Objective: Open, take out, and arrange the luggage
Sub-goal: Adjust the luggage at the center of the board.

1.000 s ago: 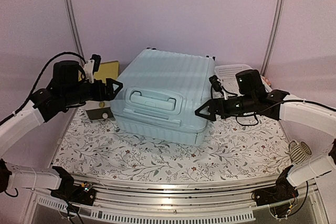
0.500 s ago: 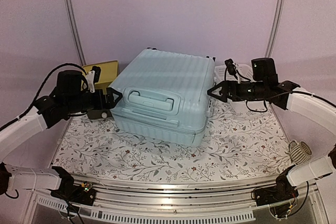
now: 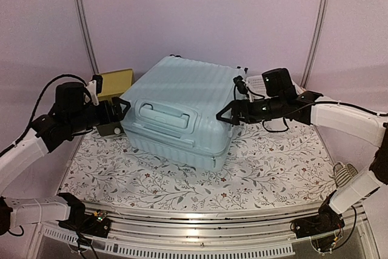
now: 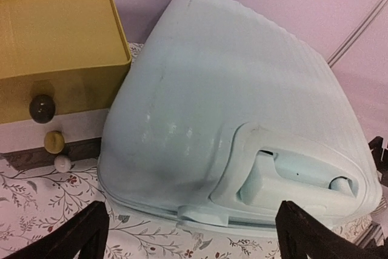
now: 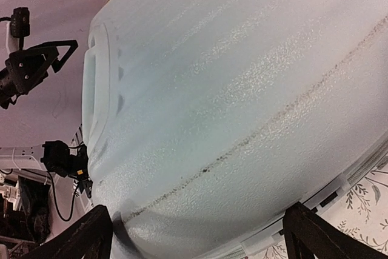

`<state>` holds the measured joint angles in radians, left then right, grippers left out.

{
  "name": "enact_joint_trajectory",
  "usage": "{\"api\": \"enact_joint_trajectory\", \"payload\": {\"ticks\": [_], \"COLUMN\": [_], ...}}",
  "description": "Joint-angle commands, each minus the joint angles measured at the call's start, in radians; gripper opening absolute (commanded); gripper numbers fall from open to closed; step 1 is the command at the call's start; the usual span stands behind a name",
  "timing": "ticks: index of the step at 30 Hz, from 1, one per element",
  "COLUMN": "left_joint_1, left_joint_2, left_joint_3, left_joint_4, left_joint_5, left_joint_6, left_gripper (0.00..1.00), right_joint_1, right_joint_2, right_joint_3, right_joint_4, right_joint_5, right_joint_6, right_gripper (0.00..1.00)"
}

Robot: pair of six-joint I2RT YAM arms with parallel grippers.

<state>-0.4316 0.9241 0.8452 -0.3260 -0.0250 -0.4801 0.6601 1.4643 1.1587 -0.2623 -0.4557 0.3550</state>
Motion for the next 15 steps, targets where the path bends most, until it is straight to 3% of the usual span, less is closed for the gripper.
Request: {"api": "enact_joint_trajectory", "payload": {"ticks": [1, 8, 15], "left_joint_1": [0.018, 0.039, 0.049], "left_joint_2": [0.000, -0.001, 0.005], "left_joint_3": [-0.025, -0.046, -0.091], "left_joint_4": [0.011, 0.018, 0.100], "left_joint_5": [-0.008, 0.005, 0.166], "left_joint_6": [-0.010, -0.005, -0.024], "left_gripper": [0.98, 0.98, 0.97], "right_joint_1": [0.121, 0.106, 0.126], "right_joint_2": [0.058, -0.008, -0.099], "right_joint_3": [0.026, 0.004, -0.090], "right_joint_4": [0.111, 0.034, -0.013], "right_joint_5": [-0.148, 0.002, 0.236], "right_joint_6": [-0.022, -0.053, -0.085], "right_gripper": [0.99, 0.99, 0.99]}}
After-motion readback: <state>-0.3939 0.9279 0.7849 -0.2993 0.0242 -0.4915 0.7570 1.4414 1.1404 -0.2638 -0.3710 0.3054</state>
